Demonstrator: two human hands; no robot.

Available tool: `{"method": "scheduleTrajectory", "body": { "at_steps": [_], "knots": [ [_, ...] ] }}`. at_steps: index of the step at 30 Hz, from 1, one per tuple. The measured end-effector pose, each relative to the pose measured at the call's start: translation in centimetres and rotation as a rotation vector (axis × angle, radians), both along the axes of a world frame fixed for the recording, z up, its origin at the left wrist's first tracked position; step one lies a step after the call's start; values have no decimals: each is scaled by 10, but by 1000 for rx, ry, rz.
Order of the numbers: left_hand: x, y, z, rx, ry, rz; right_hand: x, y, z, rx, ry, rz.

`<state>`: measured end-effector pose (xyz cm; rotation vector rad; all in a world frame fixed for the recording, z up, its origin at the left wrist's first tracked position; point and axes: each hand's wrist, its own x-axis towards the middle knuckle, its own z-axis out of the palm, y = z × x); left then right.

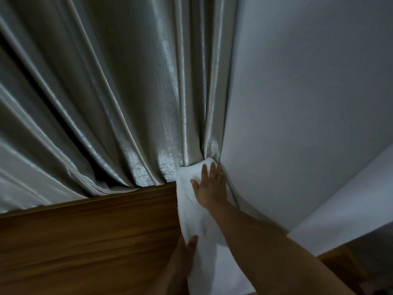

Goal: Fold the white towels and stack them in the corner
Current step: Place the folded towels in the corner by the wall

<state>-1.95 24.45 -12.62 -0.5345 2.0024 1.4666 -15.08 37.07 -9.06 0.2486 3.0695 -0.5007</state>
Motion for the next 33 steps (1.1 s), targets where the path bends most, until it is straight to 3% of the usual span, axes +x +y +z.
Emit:
{"method": "scheduleTrajectory", "body": {
  "at_steps": [3,8,14,19,27,33],
  "knots": [
    [-4,-1,-1,9,6,-29,-9,12,-18,-32,-115,-30],
    [-10,-10,-9,36,1,-31,12,4,-26,8,-20,-48],
    [-15,-19,-8,188,-31,30,122,0,-26,48,143,188],
    [-8,-10,-10,213,-110,150,200,9,-34,119,56,218],
    [-7,-7,-10,276,-106,129,203,-4,-36,79,-4,128],
    [-6,-8,-2,201,-35,31,205,2,-35,93,-10,144]
  ]
}}
